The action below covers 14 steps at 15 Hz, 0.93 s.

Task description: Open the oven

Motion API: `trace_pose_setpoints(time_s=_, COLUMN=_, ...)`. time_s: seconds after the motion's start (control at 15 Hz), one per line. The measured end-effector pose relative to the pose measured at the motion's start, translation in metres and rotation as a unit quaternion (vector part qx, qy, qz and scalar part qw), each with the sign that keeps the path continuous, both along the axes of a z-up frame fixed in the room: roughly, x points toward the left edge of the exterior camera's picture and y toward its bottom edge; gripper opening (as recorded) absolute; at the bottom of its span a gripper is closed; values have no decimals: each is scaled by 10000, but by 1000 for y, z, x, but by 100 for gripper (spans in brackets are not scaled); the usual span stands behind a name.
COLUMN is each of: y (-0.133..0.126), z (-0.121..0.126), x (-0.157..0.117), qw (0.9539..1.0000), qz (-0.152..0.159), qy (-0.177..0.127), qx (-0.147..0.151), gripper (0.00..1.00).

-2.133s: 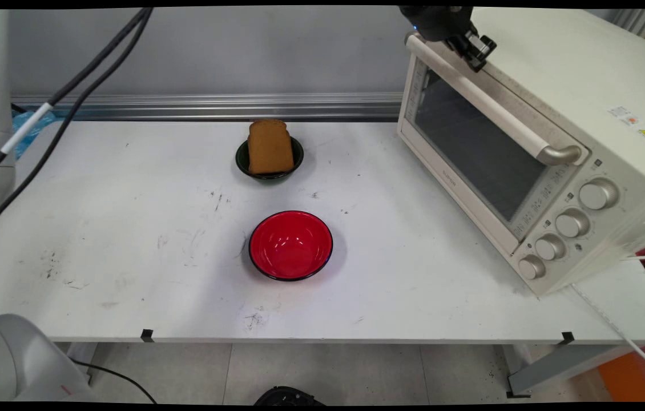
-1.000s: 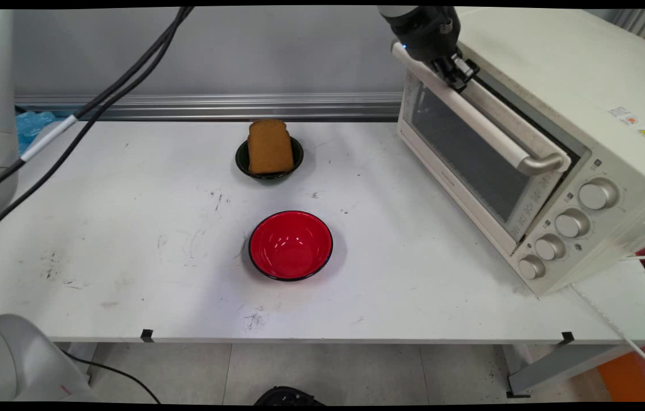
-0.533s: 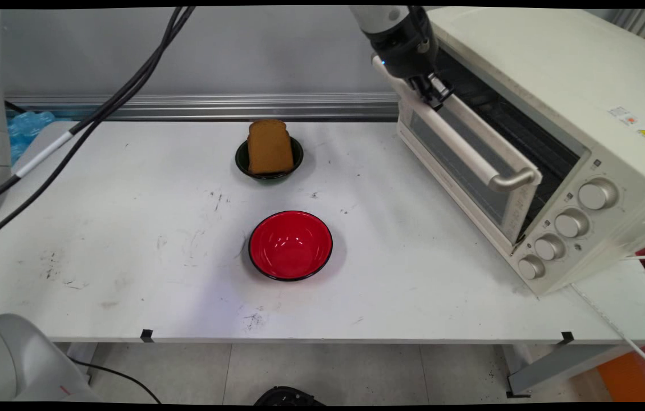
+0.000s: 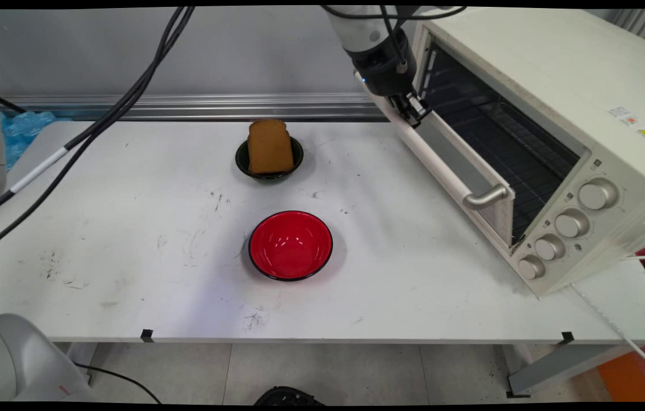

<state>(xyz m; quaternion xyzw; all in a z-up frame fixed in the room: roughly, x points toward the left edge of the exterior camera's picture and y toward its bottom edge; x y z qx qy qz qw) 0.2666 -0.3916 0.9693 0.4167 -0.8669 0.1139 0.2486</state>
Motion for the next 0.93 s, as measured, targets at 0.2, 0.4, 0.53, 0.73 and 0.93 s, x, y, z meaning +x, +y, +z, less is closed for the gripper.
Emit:
trace_pose_setpoints(time_s=0.2, y=3, z=-8, x=5, qw=10000, qz=-34, qy=-46, qx=70, gripper=0)
trace_pose_setpoints(time_s=0.4, y=6, z=-18, x=10, qw=9998, qz=-108, qy=-95, qx=121, gripper=0)
trace_pose_setpoints(time_s=0.53, y=8, z=-23, x=13, qw=9997, qz=-148, qy=-120, qx=140, gripper=0)
trace_pose_setpoints(time_s=0.73, y=12, z=-34, x=20, qw=9994, qz=-251, qy=-176, qx=150, gripper=0)
trace_pose_setpoints(time_s=0.93, y=17, z=-45, x=28, qw=9991, qz=-327, qy=-230, qx=119, gripper=0)
